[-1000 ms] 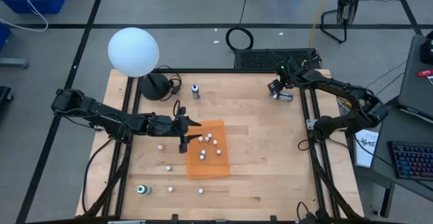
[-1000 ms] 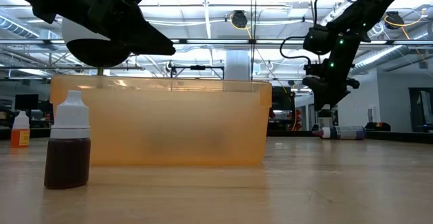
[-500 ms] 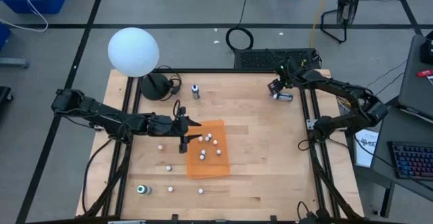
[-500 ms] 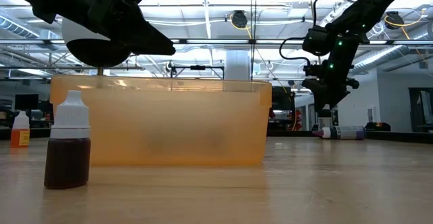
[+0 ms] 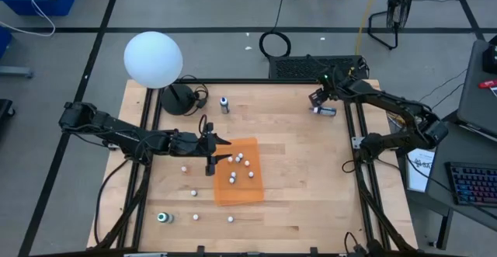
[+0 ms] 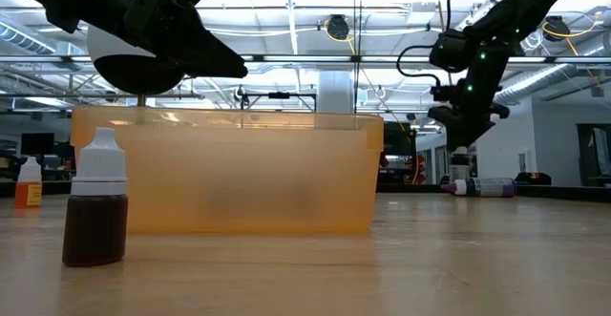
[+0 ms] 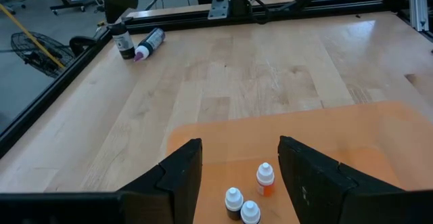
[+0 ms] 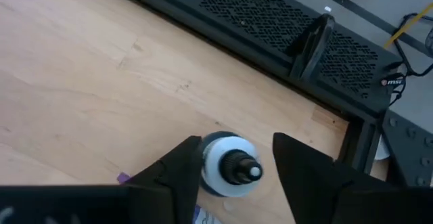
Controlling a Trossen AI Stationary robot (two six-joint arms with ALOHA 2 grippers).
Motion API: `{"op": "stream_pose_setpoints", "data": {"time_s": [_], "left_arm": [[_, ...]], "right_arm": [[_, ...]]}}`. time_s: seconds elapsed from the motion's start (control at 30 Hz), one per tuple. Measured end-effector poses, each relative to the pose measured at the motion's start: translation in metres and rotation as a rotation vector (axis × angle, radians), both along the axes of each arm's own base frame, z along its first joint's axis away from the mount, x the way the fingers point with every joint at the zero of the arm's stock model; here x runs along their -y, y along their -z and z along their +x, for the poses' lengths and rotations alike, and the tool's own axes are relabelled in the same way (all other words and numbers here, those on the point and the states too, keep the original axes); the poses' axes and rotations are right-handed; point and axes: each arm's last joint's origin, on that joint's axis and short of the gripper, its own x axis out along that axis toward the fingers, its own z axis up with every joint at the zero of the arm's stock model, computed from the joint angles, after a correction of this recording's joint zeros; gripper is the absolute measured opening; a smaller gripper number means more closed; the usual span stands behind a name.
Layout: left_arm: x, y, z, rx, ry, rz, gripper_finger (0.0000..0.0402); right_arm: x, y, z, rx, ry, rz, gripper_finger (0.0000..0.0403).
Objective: Pick & Place food coloring
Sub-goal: Put the large black food coloring bottle into the orange bin
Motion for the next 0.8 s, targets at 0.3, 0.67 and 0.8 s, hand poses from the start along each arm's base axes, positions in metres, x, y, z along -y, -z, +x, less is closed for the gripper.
{"op": "stream_pose_setpoints", "data": {"time_s": [0.3, 0.67, 0.8], "left_arm": [[0.0001, 0.0, 0.0, 0.0, 0.0, 0.0, 0.0198], [0.0, 0.0, 0.0, 0.0, 0.0, 0.0, 0.0198], [0.0, 0.0, 0.0, 0.0, 0.0, 0.0, 0.0198]], "right_arm": [[-0.0034, 0.0021, -0.001, -0.018, -0.036, 0.044, 0.0129], [-0.0041, 0.003, -0.0017, -0.025, -0.036, 0.052, 0.0131], [-0.0041, 0.0032, -0.0017, -0.026, -0.036, 0.052, 0.0131]]}}
